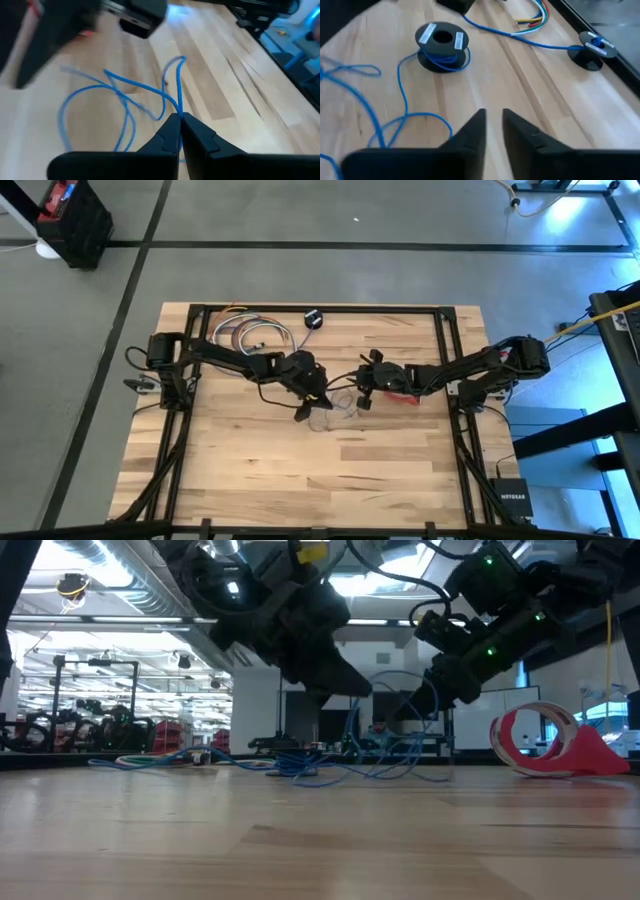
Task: Coil cords
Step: Coil the blue wire onto the spool
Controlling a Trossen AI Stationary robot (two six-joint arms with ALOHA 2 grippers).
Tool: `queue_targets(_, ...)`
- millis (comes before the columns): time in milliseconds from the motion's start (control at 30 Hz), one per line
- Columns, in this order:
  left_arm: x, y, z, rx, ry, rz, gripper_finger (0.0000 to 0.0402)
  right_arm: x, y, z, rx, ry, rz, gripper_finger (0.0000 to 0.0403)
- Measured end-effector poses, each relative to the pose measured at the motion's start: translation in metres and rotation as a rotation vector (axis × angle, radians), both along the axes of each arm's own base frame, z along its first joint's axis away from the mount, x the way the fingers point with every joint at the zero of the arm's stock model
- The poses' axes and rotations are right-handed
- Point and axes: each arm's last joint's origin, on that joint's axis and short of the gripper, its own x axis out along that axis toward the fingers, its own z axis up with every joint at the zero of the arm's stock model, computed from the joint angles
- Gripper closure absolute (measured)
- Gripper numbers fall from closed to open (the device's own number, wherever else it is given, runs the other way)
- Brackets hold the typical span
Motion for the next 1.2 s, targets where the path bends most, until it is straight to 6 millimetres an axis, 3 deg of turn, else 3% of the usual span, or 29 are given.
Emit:
queue_targets(200, -0.009, 0.002, 0.016, 0.019, 0.030, 0.047, 0.0400, -0.002, 0.000, 0.030, -0.072, 0.135, 0.052, 0.0240)
queue_targets(367, -0.011, 0.001, 0.019, 0.010, 0.035, 0.051, 0.0396, -0.009, 0.000, 0.041, -0.092, 0.163, 0.071, 0.0203)
queue_targets(533, -0.011, -0.004, 0.018, -0.018, 0.054, 0.059, 0.0399, -0.006, 0.000, 0.038, -0.105, 0.174, 0.085, 0.0199)
queue_targets(833, -0.009, -0.040, 0.016, 0.079, 0.071, 0.150, 0.0399, 0.001, 0.000, 0.031, -0.172, 0.181, 0.131, 0.0199)
queue_targets(1200, -0.009, -0.056, 0.016, 0.102, 0.079, 0.244, 0.0399, 0.009, 0.000, 0.040, -0.289, 0.105, 0.188, 0.0199)
